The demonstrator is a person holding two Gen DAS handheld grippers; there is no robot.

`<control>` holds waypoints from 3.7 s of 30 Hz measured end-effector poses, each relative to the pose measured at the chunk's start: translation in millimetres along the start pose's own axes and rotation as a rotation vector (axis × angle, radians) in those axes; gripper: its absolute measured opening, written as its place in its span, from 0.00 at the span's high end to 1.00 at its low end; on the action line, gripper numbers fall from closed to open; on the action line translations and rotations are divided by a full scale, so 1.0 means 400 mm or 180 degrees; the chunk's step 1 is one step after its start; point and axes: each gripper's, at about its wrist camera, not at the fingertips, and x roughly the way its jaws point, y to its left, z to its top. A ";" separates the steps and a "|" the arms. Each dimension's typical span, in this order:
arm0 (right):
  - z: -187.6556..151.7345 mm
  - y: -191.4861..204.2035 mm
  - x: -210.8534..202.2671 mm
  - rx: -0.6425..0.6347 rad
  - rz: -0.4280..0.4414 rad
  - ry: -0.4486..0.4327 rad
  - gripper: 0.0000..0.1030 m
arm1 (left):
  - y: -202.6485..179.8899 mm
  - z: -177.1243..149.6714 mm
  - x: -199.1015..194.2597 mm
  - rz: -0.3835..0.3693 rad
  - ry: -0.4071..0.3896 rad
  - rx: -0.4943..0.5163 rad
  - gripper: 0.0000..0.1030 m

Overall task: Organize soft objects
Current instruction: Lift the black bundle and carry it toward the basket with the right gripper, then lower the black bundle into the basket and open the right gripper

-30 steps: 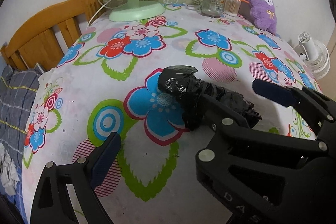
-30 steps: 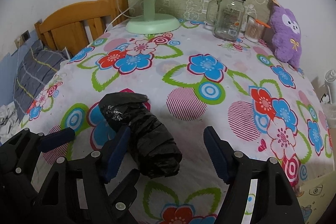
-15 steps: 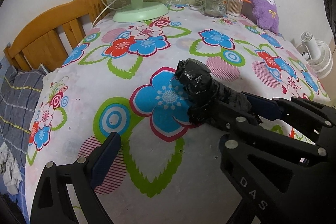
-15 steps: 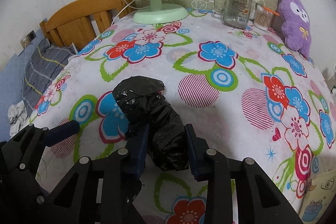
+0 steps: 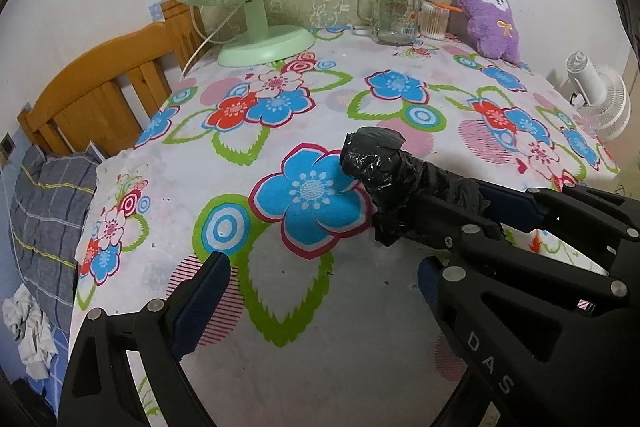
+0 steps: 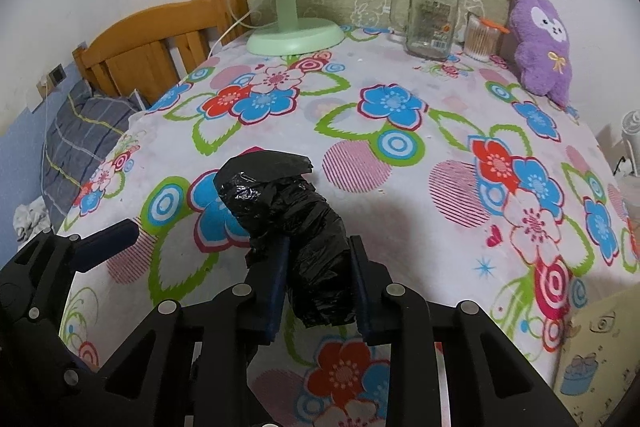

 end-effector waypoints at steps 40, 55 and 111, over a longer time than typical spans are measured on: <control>-0.110 -0.134 -0.340 0.0149 -0.0246 -0.0599 0.70 | -0.221 -0.033 -0.270 -0.0070 -0.0615 0.0225 0.07; -0.159 -0.237 -0.457 0.0302 -0.0477 -0.0827 0.71 | -0.355 -0.037 -0.348 -0.0280 -0.0837 0.0405 0.07; -0.265 -0.378 -0.589 0.0878 -0.0982 -0.1087 0.08 | -0.394 -0.049 -0.418 -0.0381 -0.0998 0.0402 0.00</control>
